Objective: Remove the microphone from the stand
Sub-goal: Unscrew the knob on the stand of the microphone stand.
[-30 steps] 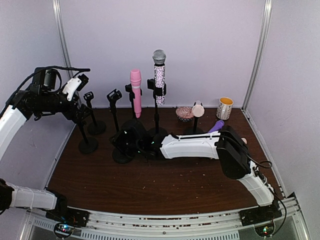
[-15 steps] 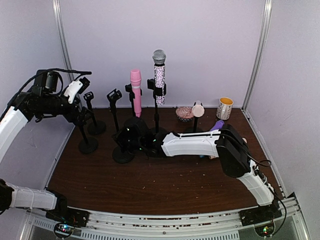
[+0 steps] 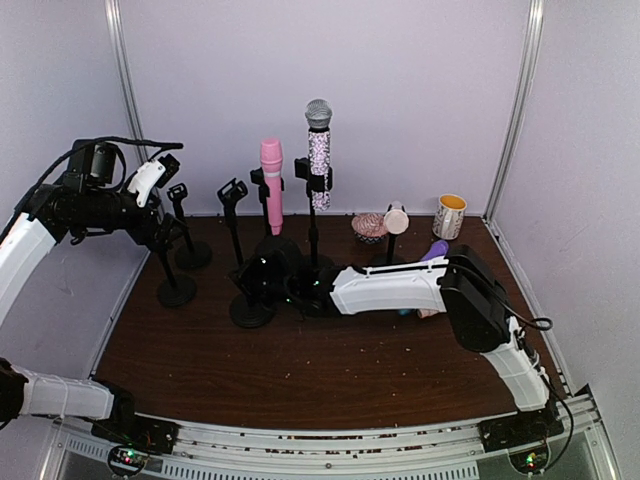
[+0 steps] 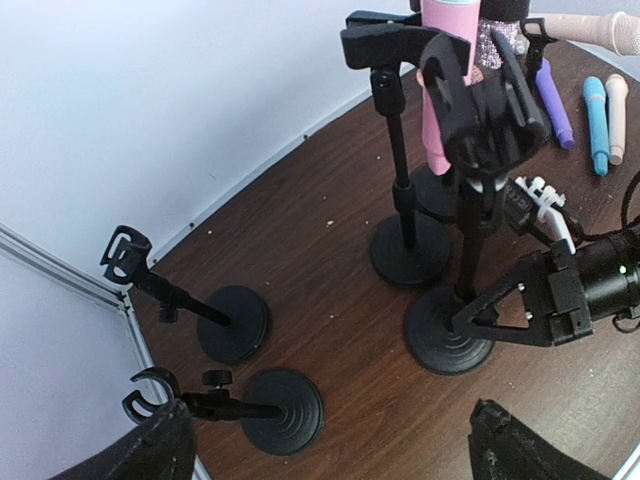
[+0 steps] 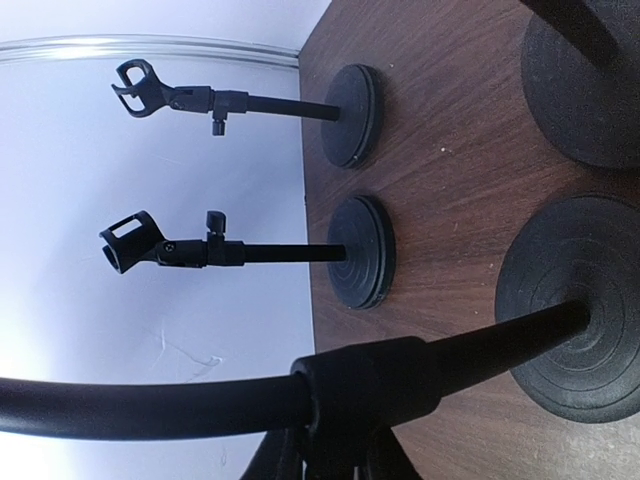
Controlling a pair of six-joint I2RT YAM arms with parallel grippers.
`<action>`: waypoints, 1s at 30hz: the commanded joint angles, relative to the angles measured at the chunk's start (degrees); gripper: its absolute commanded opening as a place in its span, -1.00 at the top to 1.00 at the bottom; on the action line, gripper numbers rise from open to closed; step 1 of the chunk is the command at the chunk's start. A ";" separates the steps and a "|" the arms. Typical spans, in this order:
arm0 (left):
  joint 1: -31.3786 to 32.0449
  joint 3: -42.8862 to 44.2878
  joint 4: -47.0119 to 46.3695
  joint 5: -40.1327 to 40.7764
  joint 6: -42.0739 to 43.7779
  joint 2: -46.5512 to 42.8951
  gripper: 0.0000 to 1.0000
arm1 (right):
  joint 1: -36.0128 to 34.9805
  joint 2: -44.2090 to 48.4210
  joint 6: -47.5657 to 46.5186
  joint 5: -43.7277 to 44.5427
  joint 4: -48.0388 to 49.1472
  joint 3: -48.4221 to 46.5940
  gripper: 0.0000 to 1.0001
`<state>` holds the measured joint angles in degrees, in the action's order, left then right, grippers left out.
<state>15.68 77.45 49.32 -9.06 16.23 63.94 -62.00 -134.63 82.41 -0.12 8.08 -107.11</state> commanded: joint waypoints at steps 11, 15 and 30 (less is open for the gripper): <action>-0.56 -0.97 -3.19 -1.43 0.21 -0.84 -0.95 | 4.29 22.56 -8.89 -15.30 4.68 30.55 1.00; -0.57 -0.97 -3.13 -2.03 0.11 -0.71 -0.95 | 5.35 23.61 -8.70 -19.97 8.26 38.50 1.00; -0.57 -1.59 -2.68 -8.51 -0.98 0.62 -0.89 | 8.97 22.33 -20.64 -19.78 -2.70 40.99 1.00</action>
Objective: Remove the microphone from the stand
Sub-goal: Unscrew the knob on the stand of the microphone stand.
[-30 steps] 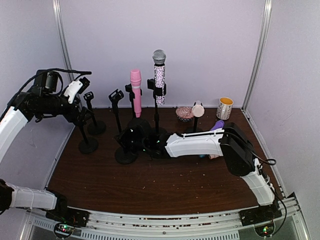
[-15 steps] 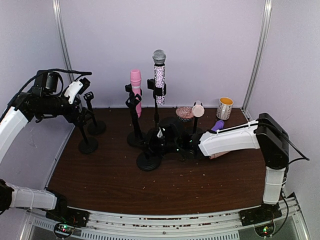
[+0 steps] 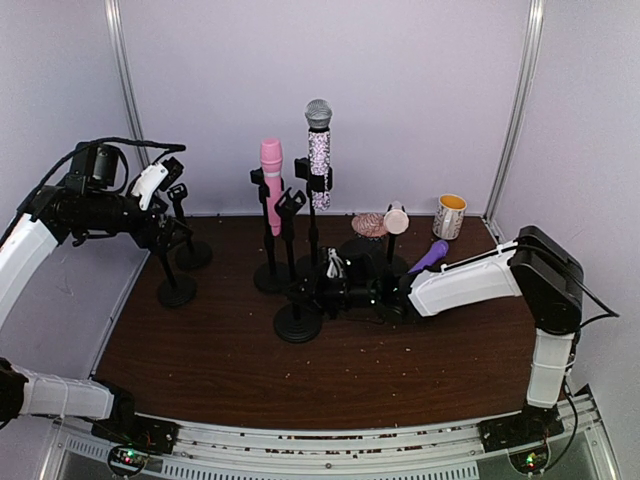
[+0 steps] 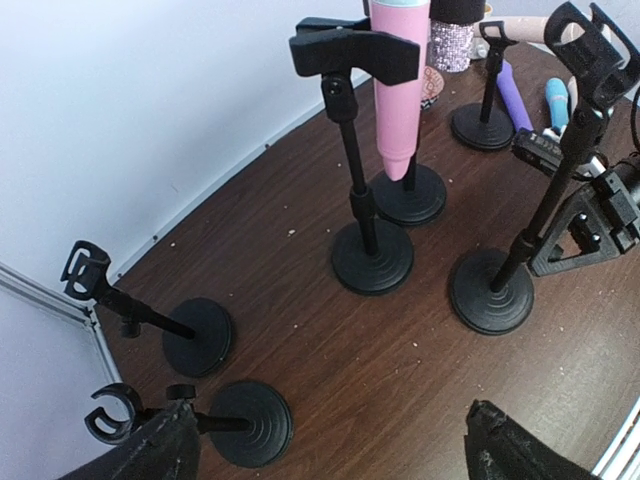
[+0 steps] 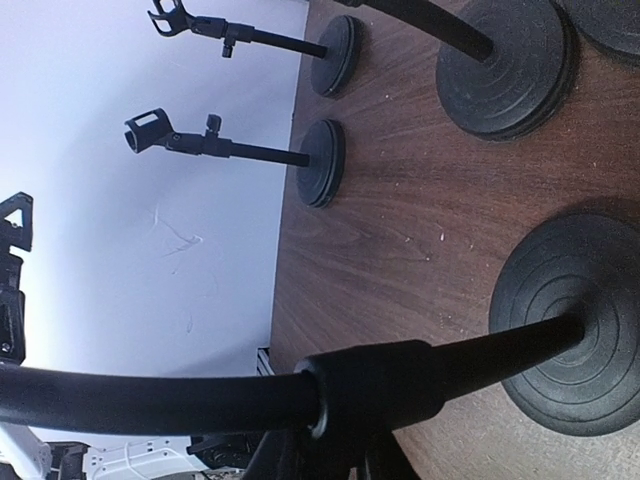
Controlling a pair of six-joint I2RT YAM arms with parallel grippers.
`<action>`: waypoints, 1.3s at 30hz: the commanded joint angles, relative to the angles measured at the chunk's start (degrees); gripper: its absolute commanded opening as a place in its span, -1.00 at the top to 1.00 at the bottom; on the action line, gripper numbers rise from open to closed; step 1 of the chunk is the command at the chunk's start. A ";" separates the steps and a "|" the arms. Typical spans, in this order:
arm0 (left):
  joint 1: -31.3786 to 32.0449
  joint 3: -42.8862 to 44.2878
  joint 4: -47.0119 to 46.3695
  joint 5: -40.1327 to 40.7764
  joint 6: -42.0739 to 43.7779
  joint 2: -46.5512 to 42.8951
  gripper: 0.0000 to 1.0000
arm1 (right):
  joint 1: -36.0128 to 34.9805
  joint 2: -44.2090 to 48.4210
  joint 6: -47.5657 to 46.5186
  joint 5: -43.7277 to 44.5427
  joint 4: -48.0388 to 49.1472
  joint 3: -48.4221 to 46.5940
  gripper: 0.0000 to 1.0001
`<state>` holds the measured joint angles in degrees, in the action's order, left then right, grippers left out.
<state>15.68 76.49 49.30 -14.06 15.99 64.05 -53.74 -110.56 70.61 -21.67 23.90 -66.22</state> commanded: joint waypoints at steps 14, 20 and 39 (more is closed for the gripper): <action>0.42 2.95 -3.99 -11.46 -3.70 8.62 -0.69 | 0.79 -2.64 -25.15 16.25 -40.99 -7.26 1.00; 0.62 3.91 -4.06 -11.03 -3.66 10.13 -0.68 | -1.20 -3.82 -31.42 28.37 -52.92 -13.46 1.00; 0.67 3.66 -3.57 -9.01 -2.90 8.79 -0.71 | -4.77 6.25 -35.89 35.70 -43.63 -11.00 0.09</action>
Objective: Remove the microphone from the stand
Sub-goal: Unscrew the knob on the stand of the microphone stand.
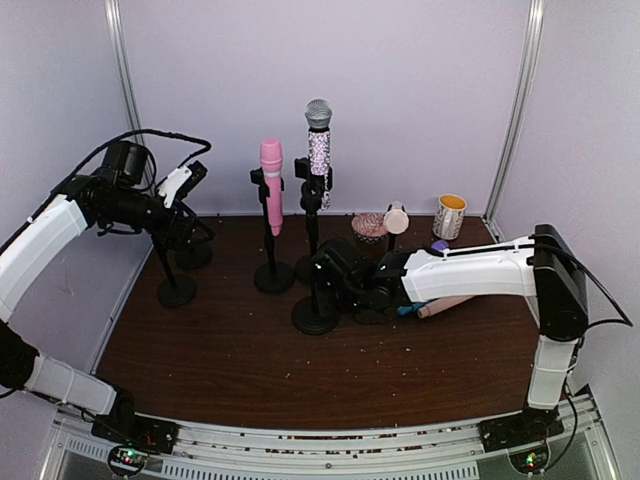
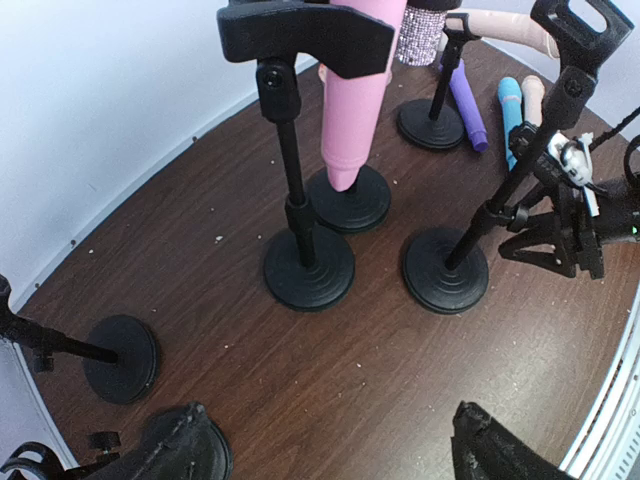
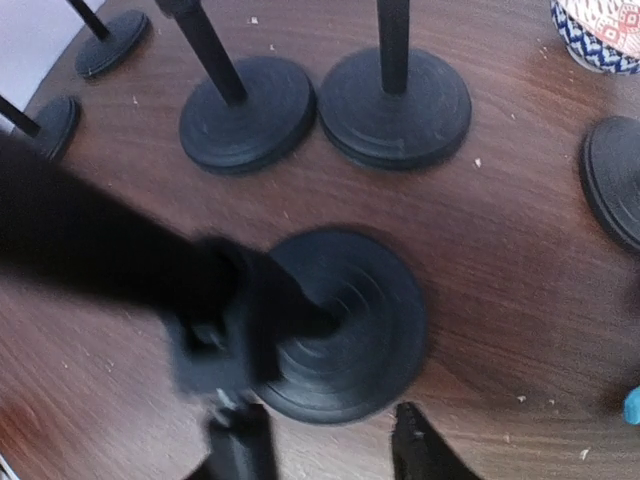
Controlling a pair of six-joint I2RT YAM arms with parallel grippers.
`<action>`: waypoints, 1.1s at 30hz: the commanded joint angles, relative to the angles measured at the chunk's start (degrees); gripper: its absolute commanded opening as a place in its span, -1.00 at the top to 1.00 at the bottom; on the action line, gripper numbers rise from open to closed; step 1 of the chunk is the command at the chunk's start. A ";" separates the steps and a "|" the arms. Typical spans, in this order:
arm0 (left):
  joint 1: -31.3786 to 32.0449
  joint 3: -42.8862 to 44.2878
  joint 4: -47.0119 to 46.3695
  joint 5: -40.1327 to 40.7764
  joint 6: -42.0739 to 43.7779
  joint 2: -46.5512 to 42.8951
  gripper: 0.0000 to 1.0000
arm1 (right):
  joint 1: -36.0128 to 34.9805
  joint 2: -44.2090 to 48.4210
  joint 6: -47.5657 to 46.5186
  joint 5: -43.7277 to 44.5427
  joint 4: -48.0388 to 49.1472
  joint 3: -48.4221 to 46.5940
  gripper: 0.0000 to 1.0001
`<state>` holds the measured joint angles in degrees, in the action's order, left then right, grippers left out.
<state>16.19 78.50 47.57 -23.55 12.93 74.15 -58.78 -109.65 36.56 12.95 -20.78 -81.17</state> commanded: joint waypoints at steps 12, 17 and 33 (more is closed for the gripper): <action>0.16 2.60 -0.92 2.47 1.34 -2.43 -0.77 | 2.31 29.61 8.44 -1.17 24.02 30.07 -1.00; 0.12 2.97 -0.77 3.68 1.88 -3.45 -0.79 | 10.08 30.02 14.78 -23.21 44.52 37.64 -0.92; 0.16 2.99 0.62 4.02 2.08 -3.95 -0.80 | 9.69 12.15 6.97 -32.70 36.03 22.24 0.12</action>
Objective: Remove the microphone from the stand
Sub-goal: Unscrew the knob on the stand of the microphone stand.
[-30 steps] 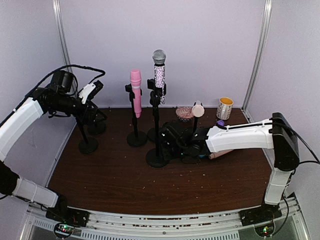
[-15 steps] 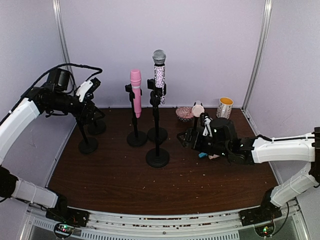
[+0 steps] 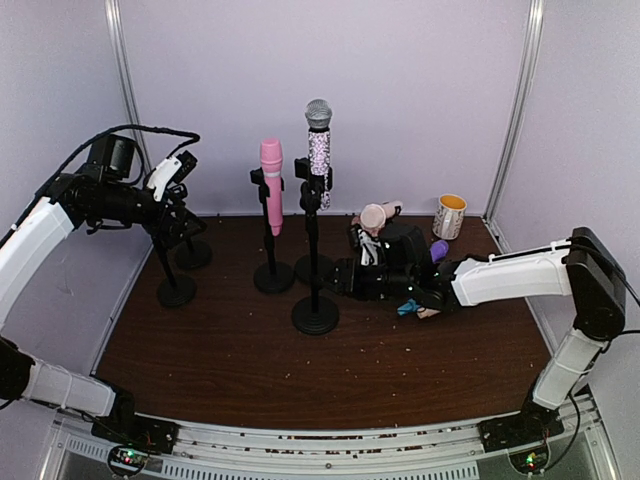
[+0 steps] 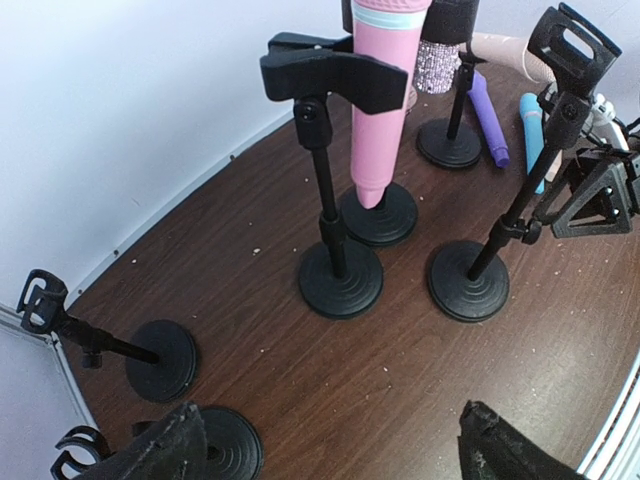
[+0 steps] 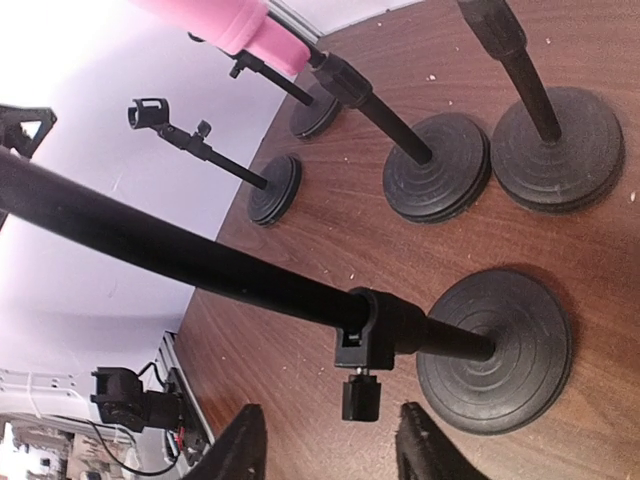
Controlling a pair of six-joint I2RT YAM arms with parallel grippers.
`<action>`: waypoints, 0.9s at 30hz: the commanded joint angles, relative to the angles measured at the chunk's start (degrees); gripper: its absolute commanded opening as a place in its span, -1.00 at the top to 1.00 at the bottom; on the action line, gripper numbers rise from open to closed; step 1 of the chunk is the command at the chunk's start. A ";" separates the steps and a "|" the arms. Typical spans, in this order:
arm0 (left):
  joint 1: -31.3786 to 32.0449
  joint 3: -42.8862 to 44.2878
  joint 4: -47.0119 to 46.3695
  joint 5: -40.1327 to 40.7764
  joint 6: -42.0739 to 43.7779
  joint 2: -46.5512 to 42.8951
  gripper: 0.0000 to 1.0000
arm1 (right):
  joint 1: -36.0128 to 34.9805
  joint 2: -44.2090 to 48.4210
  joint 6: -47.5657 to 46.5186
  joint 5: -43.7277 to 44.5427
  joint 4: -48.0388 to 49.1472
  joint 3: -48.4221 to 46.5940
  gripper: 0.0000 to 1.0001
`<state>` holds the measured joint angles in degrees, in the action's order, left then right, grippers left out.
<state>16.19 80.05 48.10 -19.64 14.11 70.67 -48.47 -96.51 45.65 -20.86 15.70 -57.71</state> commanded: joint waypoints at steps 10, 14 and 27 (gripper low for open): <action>0.16 1.34 0.39 -0.11 1.62 0.15 -0.80 | -5.12 -4.98 -5.29 11.49 -1.16 -3.92 0.56; 0.10 1.17 0.66 0.06 1.82 0.25 -0.79 | -6.88 -4.68 -7.34 18.09 -1.44 -3.81 0.74; 0.15 1.17 0.95 -0.48 1.43 0.61 -0.78 | -8.28 -3.60 -11.83 23.30 -4.73 -4.69 0.49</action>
<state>16.19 80.05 49.67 -19.68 15.16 70.91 -56.75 -101.43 36.01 -0.12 12.27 -60.86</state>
